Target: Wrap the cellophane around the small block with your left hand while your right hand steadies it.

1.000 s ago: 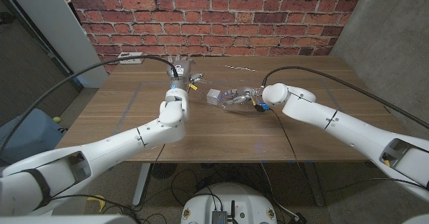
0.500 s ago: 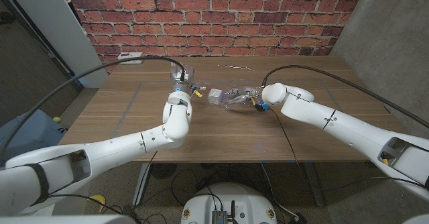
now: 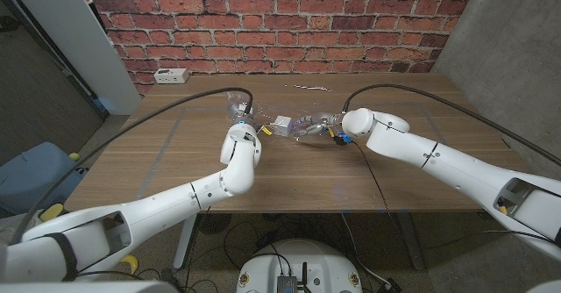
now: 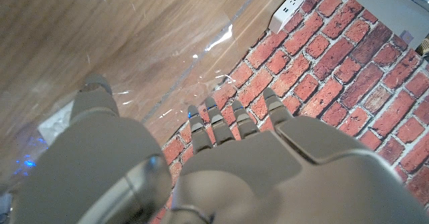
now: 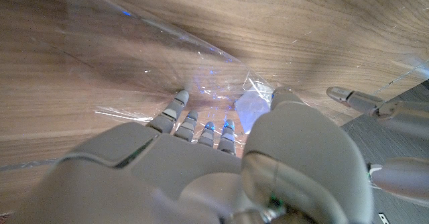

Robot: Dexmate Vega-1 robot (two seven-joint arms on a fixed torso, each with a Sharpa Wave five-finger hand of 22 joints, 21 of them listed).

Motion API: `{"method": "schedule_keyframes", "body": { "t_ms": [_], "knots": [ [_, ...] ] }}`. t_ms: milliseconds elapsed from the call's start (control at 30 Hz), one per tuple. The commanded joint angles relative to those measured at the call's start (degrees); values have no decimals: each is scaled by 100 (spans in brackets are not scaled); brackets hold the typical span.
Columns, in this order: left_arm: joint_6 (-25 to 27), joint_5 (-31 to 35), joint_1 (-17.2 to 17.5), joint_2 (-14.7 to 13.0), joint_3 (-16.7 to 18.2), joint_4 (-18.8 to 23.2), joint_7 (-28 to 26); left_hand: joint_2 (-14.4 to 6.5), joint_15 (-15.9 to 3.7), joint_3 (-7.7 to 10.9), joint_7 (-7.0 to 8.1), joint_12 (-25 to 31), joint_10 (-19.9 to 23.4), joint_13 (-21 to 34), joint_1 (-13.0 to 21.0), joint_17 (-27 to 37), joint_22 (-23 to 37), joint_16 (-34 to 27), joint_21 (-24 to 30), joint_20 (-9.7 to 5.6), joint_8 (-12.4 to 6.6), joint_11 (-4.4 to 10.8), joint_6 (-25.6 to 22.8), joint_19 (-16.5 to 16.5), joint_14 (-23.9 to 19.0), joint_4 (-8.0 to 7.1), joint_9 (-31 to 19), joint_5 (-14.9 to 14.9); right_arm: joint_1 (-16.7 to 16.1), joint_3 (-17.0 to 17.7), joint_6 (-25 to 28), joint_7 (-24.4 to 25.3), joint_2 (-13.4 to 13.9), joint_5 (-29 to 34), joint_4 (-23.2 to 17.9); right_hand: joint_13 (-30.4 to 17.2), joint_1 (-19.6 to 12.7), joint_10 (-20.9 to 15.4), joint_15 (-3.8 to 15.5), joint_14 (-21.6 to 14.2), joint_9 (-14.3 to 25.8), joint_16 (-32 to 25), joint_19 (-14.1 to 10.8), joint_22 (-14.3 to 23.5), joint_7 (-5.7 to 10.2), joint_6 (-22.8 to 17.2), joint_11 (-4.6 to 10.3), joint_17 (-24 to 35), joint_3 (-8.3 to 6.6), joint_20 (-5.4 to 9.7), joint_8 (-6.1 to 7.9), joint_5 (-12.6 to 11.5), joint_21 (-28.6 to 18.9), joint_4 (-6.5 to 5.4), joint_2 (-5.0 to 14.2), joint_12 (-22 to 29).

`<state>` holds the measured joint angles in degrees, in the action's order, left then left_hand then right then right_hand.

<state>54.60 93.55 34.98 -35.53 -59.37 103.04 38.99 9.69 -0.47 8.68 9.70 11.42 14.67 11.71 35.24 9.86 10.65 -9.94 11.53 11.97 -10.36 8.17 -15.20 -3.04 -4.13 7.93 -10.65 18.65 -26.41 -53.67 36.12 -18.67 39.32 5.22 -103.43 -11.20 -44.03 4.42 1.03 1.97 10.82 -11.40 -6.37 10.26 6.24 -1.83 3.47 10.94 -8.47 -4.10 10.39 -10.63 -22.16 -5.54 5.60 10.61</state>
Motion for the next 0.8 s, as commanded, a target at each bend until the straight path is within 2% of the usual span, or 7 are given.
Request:
{"method": "schedule_keyframes", "body": {
  "t_ms": [33, 233, 367, 533, 567, 633, 800],
  "knots": [
    [-1057, 1374, 703, 571, 863, -389, 1056, -83, -71, -23, 31, -8, -42, -5, 116, 14, 14, 15, -10, 21, -4, 160, 56, 47, 151, -2, 6, 64, 77, -86, 62, -34, 18, 75, -3, -3, 24, 42, -23, 52, 5, 5, -75, 24, -27, 23, -5, 6, -21, -51, 34, -40, 6, 24, 49, 29],
    [-1016, 1636, 855, 820, 1043, -862, 446, -665, -70, 295, 32, -65, -394, -56, 722, -1, 4, -27, 12, 14, 52, 164, 552, 19, 289, 66, 28, 232, 67, -77, 39, -51, 59, 85, -63, -3, 42, 63, -45, 75, 4, 13, -66, 23, -35, 43, -9, 2, 2, -65, 30, -35, 18, 36, 18, 25],
    [-696, 1561, 947, 991, 1094, -1297, -577, -772, -10, 378, -137, -60, -587, -68, 966, -8, 3, -63, 69, -37, 47, 54, 924, -136, 210, 103, 31, 240, 43, -47, -31, -72, 86, 53, -77, -3, 51, 77, -50, 86, 4, 16, -51, 23, -33, 51, -9, 0, 15, -70, 29, -32, 31, 46, 1, 22],
    [-267, 1086, 973, 1215, 1119, -1832, -1943, -736, -69, 370, -162, 13, -511, -78, 1091, -10, 6, -128, 164, -132, -33, 59, 841, -437, -119, 108, 33, 217, 26, -32, -77, -77, 108, 63, -96, -2, 54, 94, -50, 103, 3, 21, -19, 23, -32, 60, -7, -4, 24, -58, 29, -29, 52, 64, -13, 21],
    [-208, 1018, 952, 1239, 1092, -1946, -2184, -726, -115, 366, -173, 57, -405, -80, 1129, -10, 9, -140, 179, -180, -72, 111, 737, -505, -227, 105, 33, 208, 26, -29, -77, -84, 109, 63, -100, -2, 53, 91, -49, 104, 3, 22, -17, 23, -27, 61, -7, -5, 25, -59, 29, -29, 54, 68, -14, 23],
    [-74, 817, 906, 1311, 1042, -2198, -2711, -768, -344, 407, 22, 168, -20, -86, 1344, -15, 20, -155, 232, -325, -153, 315, 354, -738, -586, 115, 34, 159, 37, -43, -94, -100, 115, 90, -108, -1, 45, 86, -68, 101, 3, 19, -25, 22, -47, 63, -27, -8, 24, -83, 32, -28, 59, 87, -13, 29],
    [202, 285, 722, 1461, 867, -2867, -3907, -888, -713, 531, 246, 270, 775, -89, 1921, -28, 42, -134, 339, -583, -256, 396, -589, -1213, -1169, 139, 30, -72, 31, -26, -163, -122, 130, 104, -124, 1, 22, 86, -84, 100, 2, 14, -42, 21, -64, 43, -44, -17, 19, -106, 49, -27, 79, 148, -1, 39]
  ]
}}
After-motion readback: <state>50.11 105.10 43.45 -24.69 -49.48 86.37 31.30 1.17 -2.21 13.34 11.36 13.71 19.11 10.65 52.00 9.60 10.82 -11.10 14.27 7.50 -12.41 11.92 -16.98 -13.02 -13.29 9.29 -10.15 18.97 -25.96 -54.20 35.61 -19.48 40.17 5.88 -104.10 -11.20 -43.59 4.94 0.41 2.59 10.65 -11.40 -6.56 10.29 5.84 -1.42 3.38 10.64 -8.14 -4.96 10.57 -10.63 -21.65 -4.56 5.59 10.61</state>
